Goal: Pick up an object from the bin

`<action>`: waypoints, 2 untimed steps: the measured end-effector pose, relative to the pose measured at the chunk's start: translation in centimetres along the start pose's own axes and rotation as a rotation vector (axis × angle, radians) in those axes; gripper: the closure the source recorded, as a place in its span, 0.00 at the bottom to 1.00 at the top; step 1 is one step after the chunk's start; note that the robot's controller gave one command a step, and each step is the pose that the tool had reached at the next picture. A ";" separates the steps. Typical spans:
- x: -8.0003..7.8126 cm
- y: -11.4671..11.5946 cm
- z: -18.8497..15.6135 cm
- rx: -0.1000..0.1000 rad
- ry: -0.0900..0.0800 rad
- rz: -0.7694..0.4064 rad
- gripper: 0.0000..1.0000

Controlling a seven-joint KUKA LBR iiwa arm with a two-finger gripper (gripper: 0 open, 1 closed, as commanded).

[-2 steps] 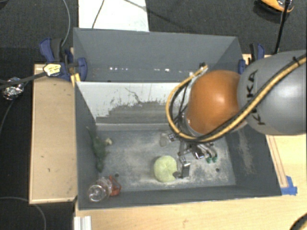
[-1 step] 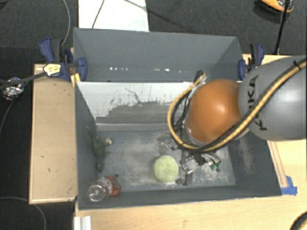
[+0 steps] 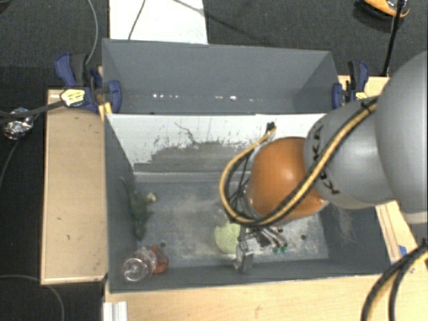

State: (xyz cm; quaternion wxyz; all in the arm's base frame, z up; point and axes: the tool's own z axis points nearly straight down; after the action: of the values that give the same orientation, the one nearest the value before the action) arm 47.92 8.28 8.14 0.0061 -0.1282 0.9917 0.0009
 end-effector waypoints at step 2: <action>-0.4 -0.2 2.5 -0.003 -0.013 0.047 1.00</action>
Offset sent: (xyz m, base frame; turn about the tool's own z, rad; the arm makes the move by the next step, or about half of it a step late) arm 0.0000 0.0000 0.0000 0.0000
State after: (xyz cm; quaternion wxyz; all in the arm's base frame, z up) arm 48.42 8.19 5.60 0.0124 -0.1048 0.9944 0.0032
